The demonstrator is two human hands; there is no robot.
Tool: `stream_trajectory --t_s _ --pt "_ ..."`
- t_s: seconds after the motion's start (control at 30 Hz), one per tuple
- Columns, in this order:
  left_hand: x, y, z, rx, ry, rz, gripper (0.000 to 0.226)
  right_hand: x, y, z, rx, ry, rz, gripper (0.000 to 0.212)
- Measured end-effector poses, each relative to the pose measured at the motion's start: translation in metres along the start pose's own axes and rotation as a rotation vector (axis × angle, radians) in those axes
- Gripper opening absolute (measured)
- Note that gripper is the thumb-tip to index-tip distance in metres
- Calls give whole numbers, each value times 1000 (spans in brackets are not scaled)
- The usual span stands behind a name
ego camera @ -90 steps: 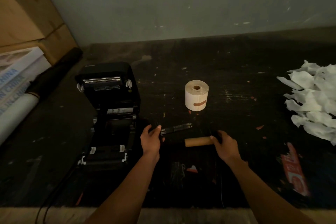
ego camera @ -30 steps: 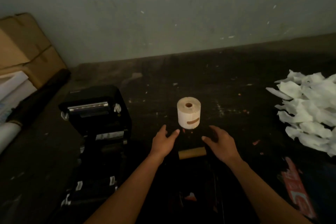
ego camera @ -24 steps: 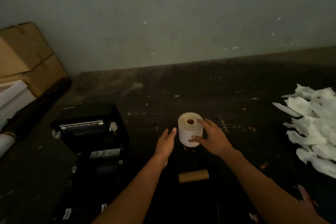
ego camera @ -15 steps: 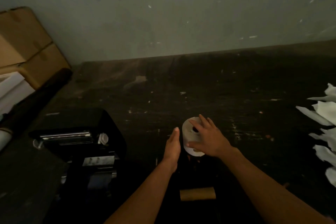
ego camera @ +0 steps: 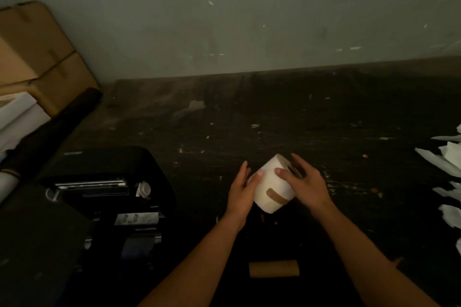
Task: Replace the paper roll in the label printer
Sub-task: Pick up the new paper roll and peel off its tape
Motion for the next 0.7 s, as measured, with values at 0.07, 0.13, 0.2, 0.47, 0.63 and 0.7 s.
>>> stream_trajectory --t_s 0.07,0.13,0.2,0.47,0.63,0.7 --pt "-2 -1 -8 72 -33 -108 95 3 6 -13 -85 9 237 77" --pt "-9 -3 -21 139 -83 -206 105 2 7 -29 -142 -3 414 75" --pt "-13 4 -34 135 -110 -226 104 -1 4 -44 -167 -26 503 72" --pt "8 32 -94 -49 -60 -78 121 -13 -13 -102 -25 -116 304 50" --pt "26 28 -123 -70 -33 -51 126 -21 -16 -127 108 -209 21 50" --pt "33 27 -131 -84 -27 -68 125 -21 -24 -137 163 -237 -82 52"
Point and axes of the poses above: each hand's wrist, its own z-axis towards the middle knuckle, its own x-axis out of the back of the hand, y = z × x, the point moved 10 cm from there along z, towards the middle knuckle, and after that the axes turned 3 degrees about -z, right-handed, at the moved point
